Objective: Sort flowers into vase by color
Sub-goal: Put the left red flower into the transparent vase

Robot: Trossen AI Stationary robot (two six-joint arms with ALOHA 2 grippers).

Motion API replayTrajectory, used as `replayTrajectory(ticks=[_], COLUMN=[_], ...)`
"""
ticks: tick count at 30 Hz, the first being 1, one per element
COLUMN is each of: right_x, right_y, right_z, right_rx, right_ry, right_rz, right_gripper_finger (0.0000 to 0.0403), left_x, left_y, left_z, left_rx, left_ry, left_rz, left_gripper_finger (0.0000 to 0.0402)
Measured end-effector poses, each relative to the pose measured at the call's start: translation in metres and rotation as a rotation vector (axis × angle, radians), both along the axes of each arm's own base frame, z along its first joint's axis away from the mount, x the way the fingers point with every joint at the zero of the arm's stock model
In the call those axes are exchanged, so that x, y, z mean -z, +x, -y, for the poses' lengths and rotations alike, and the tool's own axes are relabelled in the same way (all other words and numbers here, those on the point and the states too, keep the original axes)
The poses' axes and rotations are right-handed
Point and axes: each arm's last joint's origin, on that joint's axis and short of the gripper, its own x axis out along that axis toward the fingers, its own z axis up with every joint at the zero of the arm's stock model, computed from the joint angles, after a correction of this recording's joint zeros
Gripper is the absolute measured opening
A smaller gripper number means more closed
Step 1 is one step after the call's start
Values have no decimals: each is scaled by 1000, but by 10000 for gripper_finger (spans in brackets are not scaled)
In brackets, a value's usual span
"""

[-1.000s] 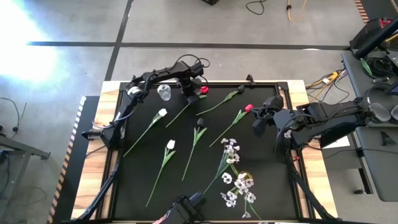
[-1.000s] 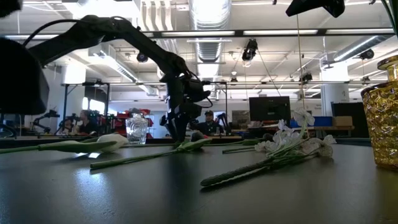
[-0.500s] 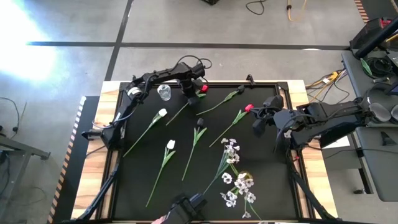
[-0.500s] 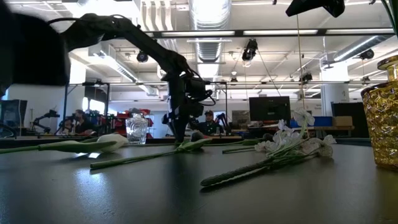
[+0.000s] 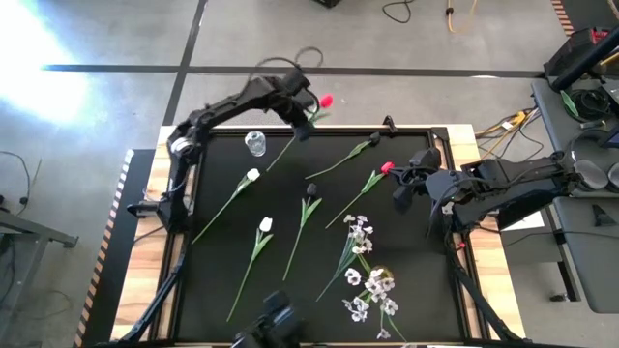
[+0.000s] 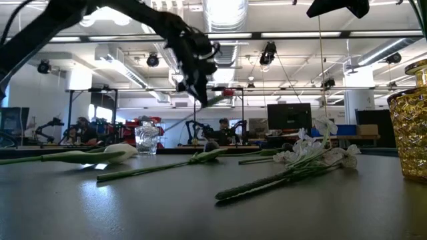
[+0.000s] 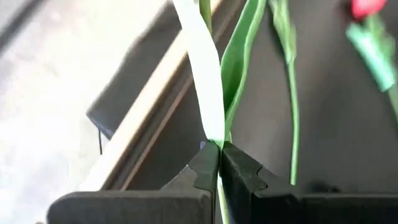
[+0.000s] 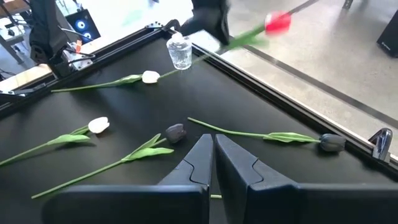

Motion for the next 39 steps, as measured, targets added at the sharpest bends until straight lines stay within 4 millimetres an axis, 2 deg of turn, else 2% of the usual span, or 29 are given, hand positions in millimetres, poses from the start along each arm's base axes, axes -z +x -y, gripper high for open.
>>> replayTrajectory(ticks=[4, 8, 16, 21, 26, 32, 39], right_x=[0, 0, 0, 0, -1, -2, -3], right_y=[0, 0, 0, 0, 1, 1, 2], right_z=[0, 0, 0, 0, 0, 0, 0], right_rx=[-1, -1, -1, -1, -1, -4, -5], right_ry=[-2, -2, -2, -1, 1, -1, 1], right_rz=[-1, -1, 0, 3, 11, 18, 33], right_gripper_finger=[12, 12, 12, 12, 12, 12, 12], left_x=[-39, -75, -95, -91, -79, -58, -32], left_y=[-18, -46, -107, -144, -179, -198, -202], left_z=[5, 13, 47, 73, 89, 95, 95], left_rx=[-76, -133, -219, -331, -423, -463, -471], left_ry=[66, 167, 393, 553, 624, 690, 686], left_rz=[139, 277, 472, 530, 608, 657, 626], left_gripper_finger=[0, 0, 0, 0, 0, 0, 0])
